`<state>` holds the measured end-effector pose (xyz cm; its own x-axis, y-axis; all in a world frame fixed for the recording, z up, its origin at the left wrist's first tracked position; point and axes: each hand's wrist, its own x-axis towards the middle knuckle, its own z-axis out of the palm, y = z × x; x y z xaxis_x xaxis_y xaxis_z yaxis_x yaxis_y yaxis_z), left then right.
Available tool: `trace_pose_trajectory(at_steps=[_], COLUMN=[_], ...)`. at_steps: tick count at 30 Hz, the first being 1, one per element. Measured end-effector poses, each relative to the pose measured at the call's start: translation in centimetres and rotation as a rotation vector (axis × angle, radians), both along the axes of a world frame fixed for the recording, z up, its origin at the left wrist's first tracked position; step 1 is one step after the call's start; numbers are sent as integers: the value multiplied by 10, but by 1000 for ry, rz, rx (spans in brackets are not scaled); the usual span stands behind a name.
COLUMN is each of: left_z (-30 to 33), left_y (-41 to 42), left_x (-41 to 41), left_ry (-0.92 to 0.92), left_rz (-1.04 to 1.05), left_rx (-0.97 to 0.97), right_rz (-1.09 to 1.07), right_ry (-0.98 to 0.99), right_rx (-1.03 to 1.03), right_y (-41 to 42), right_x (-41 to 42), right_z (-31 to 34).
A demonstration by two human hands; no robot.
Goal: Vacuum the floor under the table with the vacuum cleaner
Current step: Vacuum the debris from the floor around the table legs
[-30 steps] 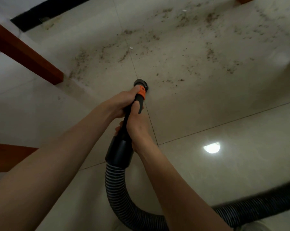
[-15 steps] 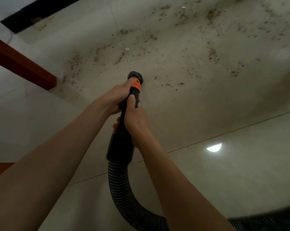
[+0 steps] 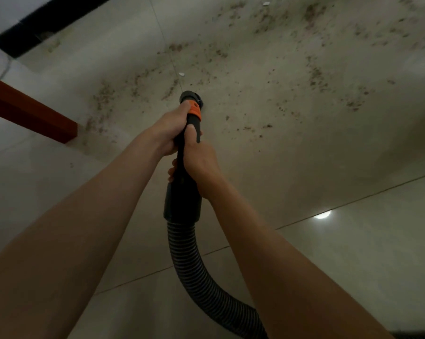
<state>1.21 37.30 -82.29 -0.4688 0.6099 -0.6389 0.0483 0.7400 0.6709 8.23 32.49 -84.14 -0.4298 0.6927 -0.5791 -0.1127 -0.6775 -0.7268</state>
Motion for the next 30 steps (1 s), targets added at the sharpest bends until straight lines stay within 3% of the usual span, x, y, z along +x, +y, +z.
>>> trace_pose_trajectory(at_steps=[13,30], left_z=[2,20], left_y=[-41,-102], left_x=[34,79], left_ry=[-15,-94], left_rz=[-62,-110], left_rx=[-20,-37], right_rz=[-45,-70], right_ry=[5,-127], right_rx=[-83,-21], right_y=[-46,-110], right_x=[33,74], right_z=[6,28])
